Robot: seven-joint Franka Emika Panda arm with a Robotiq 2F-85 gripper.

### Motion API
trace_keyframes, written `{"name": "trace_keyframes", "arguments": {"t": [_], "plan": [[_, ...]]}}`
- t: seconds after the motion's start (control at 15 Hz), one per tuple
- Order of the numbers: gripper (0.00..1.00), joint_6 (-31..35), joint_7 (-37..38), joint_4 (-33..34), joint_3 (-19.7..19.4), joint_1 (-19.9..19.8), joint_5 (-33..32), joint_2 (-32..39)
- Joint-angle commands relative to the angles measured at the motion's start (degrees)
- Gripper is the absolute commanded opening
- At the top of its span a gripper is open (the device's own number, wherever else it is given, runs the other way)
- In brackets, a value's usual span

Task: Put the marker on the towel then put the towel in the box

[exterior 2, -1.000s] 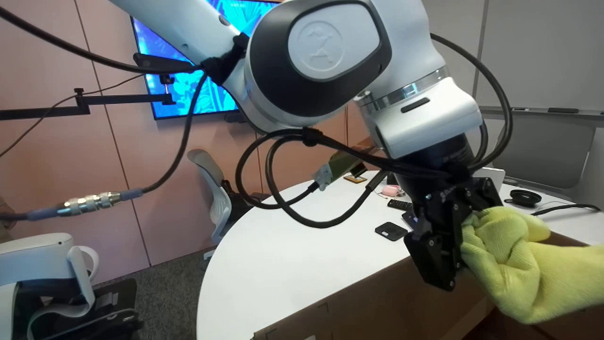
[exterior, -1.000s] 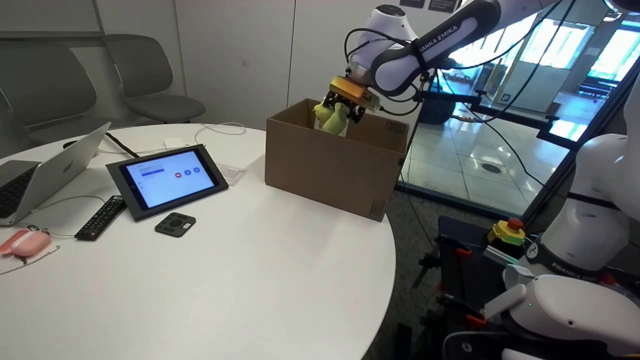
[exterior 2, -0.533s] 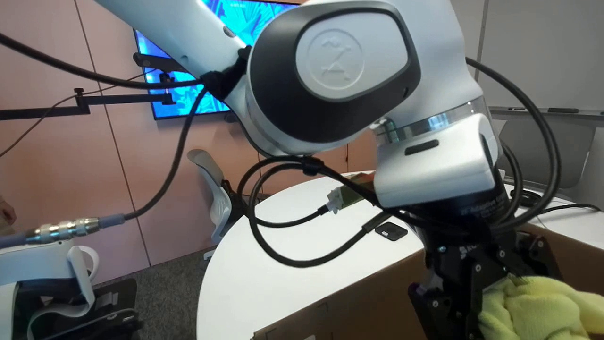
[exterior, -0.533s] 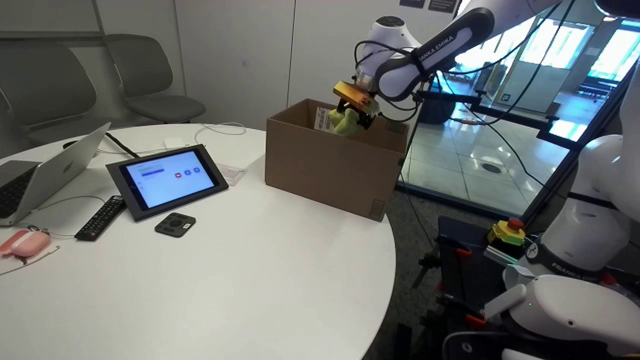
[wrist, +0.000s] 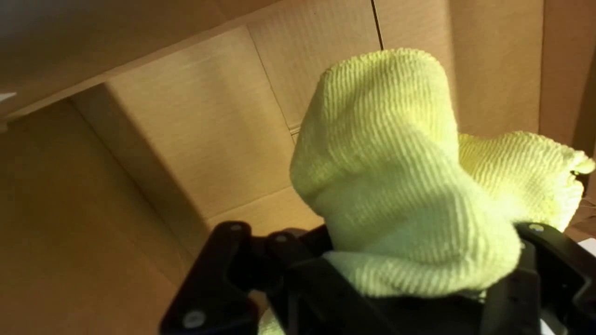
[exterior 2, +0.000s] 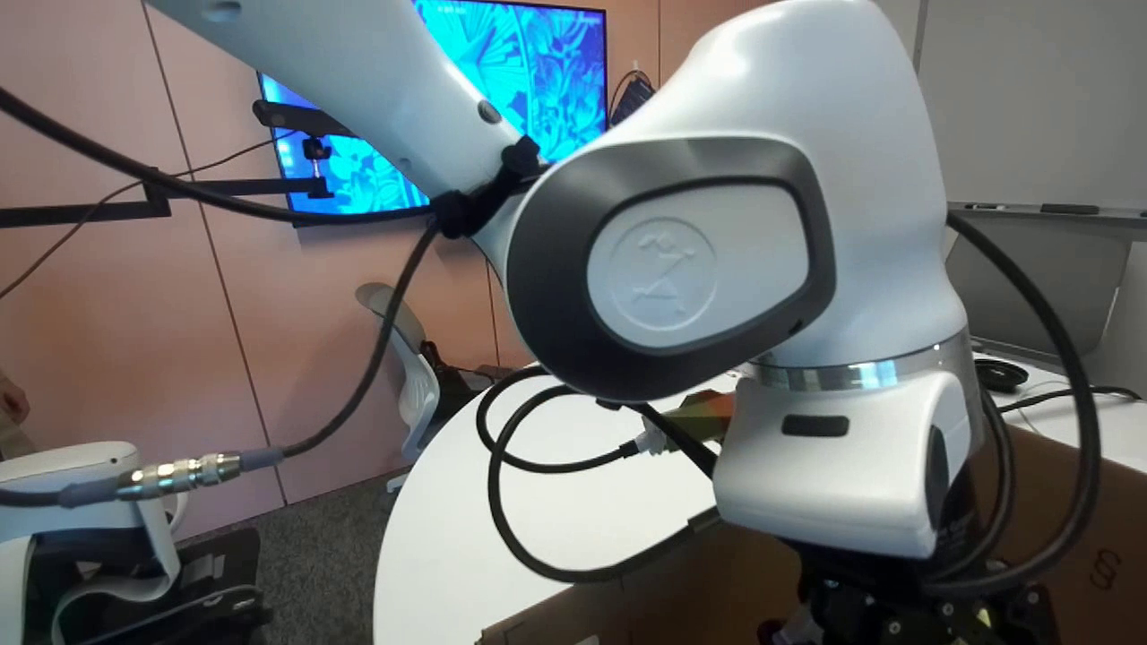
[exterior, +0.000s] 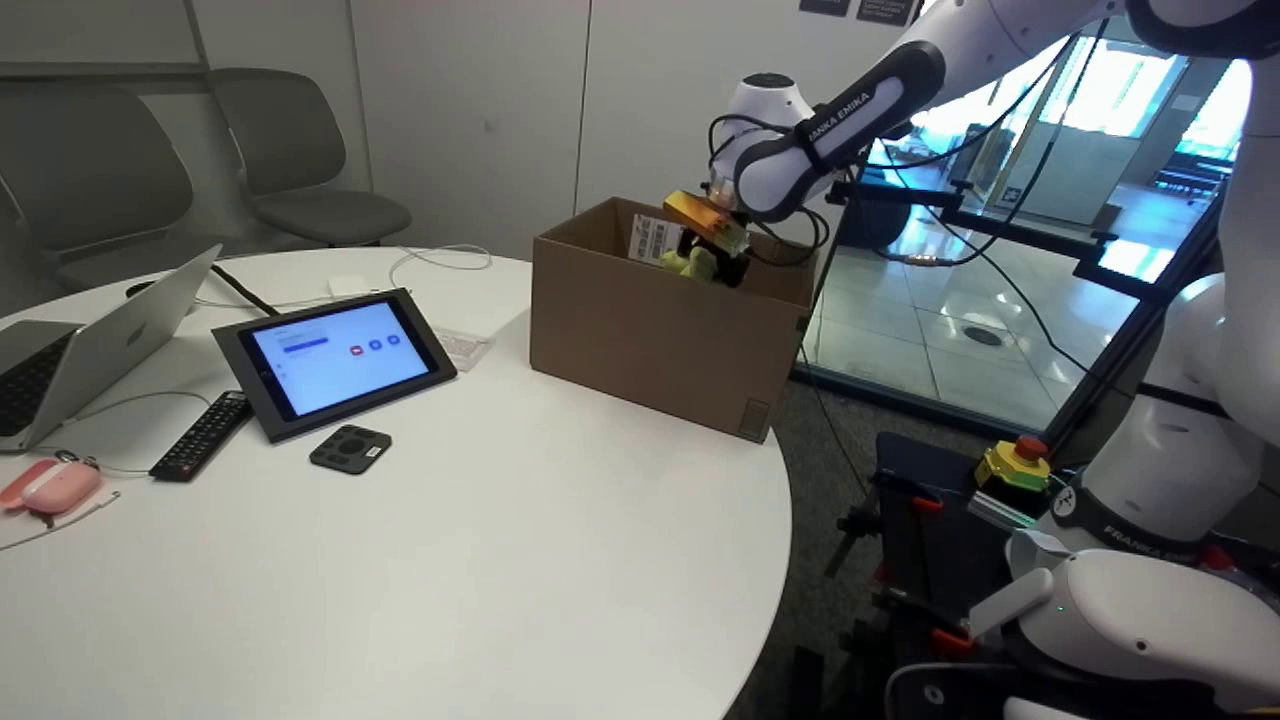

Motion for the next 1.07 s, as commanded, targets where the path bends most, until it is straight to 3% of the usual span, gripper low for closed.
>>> {"name": "trace_keyframes", "arguments": {"t": [0.0, 0.13, 0.53, 0.67, 1.0], "plan": [[0.29, -0.5, -1.9, 2.4, 1.3, -1.9, 4.0, 1.7], [0.38, 0.2, -1.7, 2.3, 1.2, -1.9, 4.9, 1.7], [0.88, 0.2, -2.4, 1.4, 1.2, -1.5, 4.6, 0.4], [0.99, 0.2, -2.3, 0.8, 1.0, -0.8, 3.7, -0.5], [1.0, 0.5, -6.3, -2.1, 1.4, 1.7, -0.5, -5.9]]}}
